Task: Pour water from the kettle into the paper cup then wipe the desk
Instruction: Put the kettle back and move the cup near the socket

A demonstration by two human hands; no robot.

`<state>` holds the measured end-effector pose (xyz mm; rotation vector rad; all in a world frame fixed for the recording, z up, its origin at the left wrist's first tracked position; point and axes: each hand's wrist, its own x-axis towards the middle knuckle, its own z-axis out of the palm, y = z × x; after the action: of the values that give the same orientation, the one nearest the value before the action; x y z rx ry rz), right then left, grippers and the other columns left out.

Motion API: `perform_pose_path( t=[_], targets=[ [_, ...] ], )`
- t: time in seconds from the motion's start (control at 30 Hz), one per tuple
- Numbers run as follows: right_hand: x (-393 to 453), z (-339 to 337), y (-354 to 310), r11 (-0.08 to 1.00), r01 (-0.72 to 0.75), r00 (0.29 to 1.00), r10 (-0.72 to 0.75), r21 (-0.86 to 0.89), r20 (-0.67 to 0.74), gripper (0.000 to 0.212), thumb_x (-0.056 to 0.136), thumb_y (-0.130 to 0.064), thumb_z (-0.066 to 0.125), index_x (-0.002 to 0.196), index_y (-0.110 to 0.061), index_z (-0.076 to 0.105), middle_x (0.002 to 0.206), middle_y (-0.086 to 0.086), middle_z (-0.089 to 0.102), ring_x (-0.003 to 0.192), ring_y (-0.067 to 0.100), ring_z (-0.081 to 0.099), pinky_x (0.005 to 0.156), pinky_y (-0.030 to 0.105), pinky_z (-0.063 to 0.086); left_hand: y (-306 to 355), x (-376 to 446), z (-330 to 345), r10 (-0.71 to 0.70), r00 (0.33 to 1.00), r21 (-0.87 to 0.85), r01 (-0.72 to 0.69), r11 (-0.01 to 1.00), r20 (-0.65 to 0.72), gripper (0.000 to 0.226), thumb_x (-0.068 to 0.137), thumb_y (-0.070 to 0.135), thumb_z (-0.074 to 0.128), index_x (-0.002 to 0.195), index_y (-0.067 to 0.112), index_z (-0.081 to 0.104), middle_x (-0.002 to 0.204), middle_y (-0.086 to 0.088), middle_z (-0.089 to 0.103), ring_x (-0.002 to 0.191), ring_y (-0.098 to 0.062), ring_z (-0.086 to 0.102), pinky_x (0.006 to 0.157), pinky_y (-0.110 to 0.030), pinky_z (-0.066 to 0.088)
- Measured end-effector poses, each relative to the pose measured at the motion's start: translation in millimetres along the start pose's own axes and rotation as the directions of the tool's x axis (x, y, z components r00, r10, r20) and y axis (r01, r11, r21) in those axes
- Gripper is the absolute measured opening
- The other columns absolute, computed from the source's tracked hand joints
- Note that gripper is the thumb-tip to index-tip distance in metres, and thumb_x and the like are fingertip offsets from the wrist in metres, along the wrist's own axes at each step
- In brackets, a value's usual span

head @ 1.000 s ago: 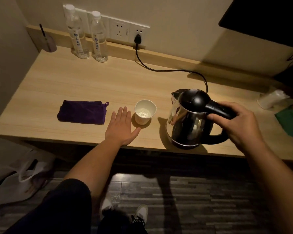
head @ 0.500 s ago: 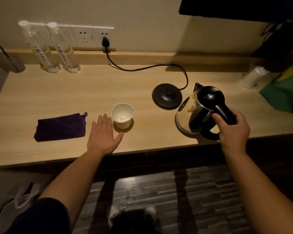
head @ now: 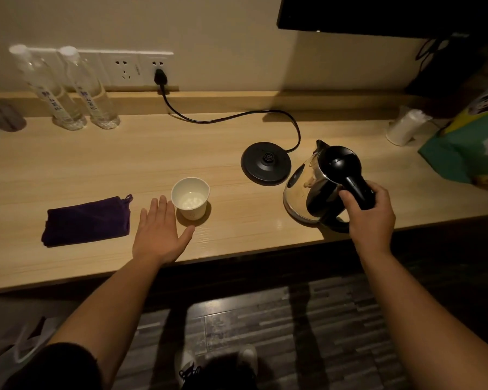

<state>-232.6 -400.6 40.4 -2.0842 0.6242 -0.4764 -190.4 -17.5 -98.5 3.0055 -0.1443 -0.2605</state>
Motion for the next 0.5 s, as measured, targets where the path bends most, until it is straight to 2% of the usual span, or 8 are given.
perform_pose_path(
  t=[0.07,0.13,0.2,0.27,0.3,0.37,0.43,0.5],
  targets=[
    [-1,0,1,0.996,0.027,1.0,-0.026,-0.08,0.009,0.057,0.085,-0.038,0.067,0.134,-0.02,0.045,0.127,0.001,0.052,0.115,0.016,0.052,0.088,0.028,0.048,-1,0,0,0.003,1.0,0.0,-0.003,1.0,0.002,0.09,0.089,0.071,0.014,0.153,0.008,0.009,0.162,-0.014,0.004,0.149,-0.029,-0.002,0.12,-0.048,0.001],
    [-4,-1,3,0.946,0.168,0.985,-0.17,-0.277,0.017,0.067,0.086,-0.046,0.06,0.14,-0.017,0.035,0.141,0.01,0.039,0.128,0.025,0.04,0.103,0.045,0.038,-2,0,0,0.0,1.0,-0.002,0.0,1.0,0.009,0.091,0.089,0.071,0.014,0.153,0.007,0.009,0.162,-0.014,0.004,0.149,-0.029,-0.003,0.12,-0.048,0.001],
    [-14,2,-2,0.789,0.397,0.911,-0.402,-0.47,0.093,0.069,0.085,-0.047,0.054,0.14,-0.011,0.032,0.145,0.017,0.034,0.136,0.032,0.029,0.113,0.053,0.02,-2,0,0,-0.002,1.0,0.002,0.002,1.0,0.015,0.091,0.089,0.071,0.014,0.154,0.008,0.008,0.163,-0.014,0.003,0.149,-0.029,-0.004,0.12,-0.047,0.0],
    [-31,14,-15,0.67,0.579,0.804,-0.562,-0.465,0.192,0.064,0.085,-0.042,0.051,0.137,-0.008,0.035,0.144,0.018,0.033,0.138,0.034,0.026,0.116,0.054,0.012,-1,1,-1,-0.001,0.999,0.007,0.001,1.0,0.033,0.09,0.09,0.071,0.014,0.154,0.008,0.006,0.163,-0.014,0.001,0.149,-0.029,-0.006,0.12,-0.048,0.0],
    [-41,24,-21,0.648,0.644,0.76,-0.604,-0.407,0.241,0.061,0.086,-0.038,0.051,0.136,-0.007,0.037,0.142,0.017,0.036,0.137,0.034,0.028,0.116,0.054,0.014,-1,2,-2,-0.001,0.999,0.008,0.001,1.0,0.046,0.09,0.09,0.071,0.015,0.154,0.008,0.005,0.163,-0.014,-0.001,0.149,-0.029,-0.006,0.12,-0.048,0.0],
    [-57,49,-28,0.687,0.679,0.725,-0.573,-0.259,0.381,0.054,0.087,-0.033,0.052,0.134,-0.008,0.044,0.14,0.014,0.044,0.134,0.03,0.035,0.112,0.054,0.026,-1,3,-5,-0.004,0.998,-0.007,0.005,1.0,0.069,0.09,0.09,0.071,0.016,0.154,0.009,0.003,0.163,-0.013,-0.002,0.149,-0.029,-0.007,0.12,-0.048,0.0],
    [-70,75,-30,0.793,0.59,0.708,-0.416,-0.153,0.57,0.051,0.091,-0.03,0.053,0.138,-0.011,0.045,0.142,0.009,0.046,0.131,0.025,0.04,0.108,0.046,0.035,-1,4,-11,-0.015,0.996,-0.063,0.021,0.998,0.086,0.09,0.089,0.071,0.019,0.154,0.01,0.005,0.163,-0.013,0.001,0.149,-0.029,-0.004,0.12,-0.049,0.002],
    [-77,101,-28,0.875,0.469,0.659,-0.259,-0.117,0.706,0.055,0.094,-0.029,0.053,0.144,-0.015,0.037,0.148,0.003,0.04,0.133,0.019,0.039,0.108,0.031,0.033,1,4,-18,-0.023,0.997,-0.187,0.036,0.982,0.071,0.088,0.087,0.07,0.026,0.152,0.013,0.01,0.161,-0.014,0.014,0.148,-0.03,0.009,0.119,-0.051,0.009]
  ],
)
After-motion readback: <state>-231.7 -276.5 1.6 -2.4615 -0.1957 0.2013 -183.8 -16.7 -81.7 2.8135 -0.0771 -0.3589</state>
